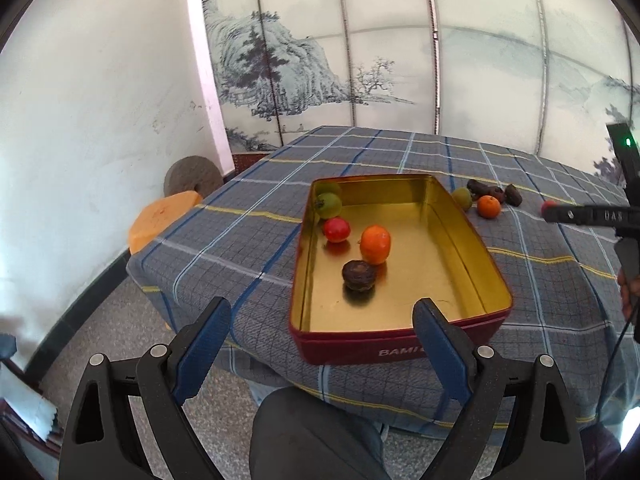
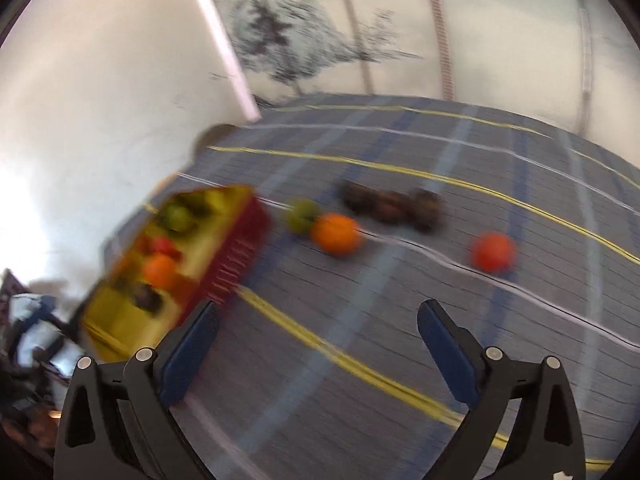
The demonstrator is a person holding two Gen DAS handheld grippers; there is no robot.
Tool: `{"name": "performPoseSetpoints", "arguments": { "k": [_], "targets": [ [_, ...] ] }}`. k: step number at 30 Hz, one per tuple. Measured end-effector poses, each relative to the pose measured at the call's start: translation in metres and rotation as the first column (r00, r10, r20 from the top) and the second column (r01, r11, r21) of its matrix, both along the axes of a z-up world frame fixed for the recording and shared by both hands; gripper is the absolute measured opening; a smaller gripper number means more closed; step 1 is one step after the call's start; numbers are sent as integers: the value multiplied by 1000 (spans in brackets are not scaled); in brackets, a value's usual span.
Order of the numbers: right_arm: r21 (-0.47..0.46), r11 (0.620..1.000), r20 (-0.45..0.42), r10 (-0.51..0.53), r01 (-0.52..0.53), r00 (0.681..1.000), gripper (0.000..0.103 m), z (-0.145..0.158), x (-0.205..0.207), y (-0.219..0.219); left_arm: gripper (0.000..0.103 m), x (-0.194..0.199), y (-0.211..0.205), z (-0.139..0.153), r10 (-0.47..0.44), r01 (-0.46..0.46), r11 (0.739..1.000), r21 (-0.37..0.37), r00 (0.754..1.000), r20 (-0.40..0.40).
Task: Organize fruits
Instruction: 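Lower the mandarin orange into the tin and open the right gripper, then grasp the green fruit with the left gripper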
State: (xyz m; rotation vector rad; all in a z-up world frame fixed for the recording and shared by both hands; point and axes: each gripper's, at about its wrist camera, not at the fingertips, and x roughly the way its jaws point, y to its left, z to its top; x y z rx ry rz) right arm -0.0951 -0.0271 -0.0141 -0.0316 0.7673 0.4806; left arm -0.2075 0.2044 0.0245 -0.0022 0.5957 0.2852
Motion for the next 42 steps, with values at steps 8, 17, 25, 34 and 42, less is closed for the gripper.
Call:
{"name": "performPoseSetpoints", "arguments": {
  "k": [8, 17, 25, 34, 42],
  "targets": [
    [-178, 929, 5, -328, 323, 945, 103, -20, 15, -128, 92, 34, -57, 21, -220, 224, 972, 76, 974, -59],
    [-157, 923, -3, -356, 351, 935, 103, -39, 19, -191, 92, 144, -116, 49, -474, 483, 875, 30, 867, -155],
    [-101, 952, -38, -295, 290, 955, 103, -41, 22, -191, 92, 251, -146, 30, -681, 773, 628, 86, 600, -421],
    [-76, 957, -41, -284, 281, 958, 103, -41, 19, -193, 77, 313, -128, -9, -655, 839, 543, 45, 456, -602],
    [-92, 955, -40, -286, 281, 957, 103, -41, 19, -191, 51, 332, -121, -38, -713, 856, 507, -98, 352, -607]
  ]
}}
